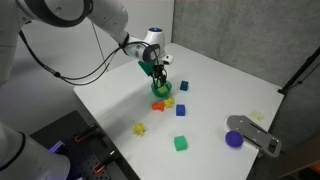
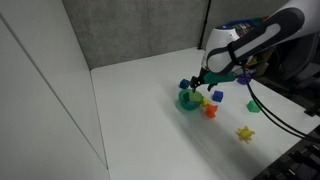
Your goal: Pick up the light green block and put it in the green bowl, pick up the yellow microbe shaped toy and put it in the green bowl
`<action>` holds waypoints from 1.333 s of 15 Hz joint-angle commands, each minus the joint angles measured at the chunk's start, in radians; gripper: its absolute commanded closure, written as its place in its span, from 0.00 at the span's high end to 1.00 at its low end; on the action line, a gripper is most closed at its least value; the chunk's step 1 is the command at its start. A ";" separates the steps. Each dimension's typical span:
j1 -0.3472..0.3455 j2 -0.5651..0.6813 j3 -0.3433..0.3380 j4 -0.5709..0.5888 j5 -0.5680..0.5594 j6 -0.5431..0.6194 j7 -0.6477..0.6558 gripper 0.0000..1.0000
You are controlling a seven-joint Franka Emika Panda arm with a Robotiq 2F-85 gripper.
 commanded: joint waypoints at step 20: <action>-0.113 -0.153 -0.019 -0.484 -0.080 -0.015 -0.290 1.00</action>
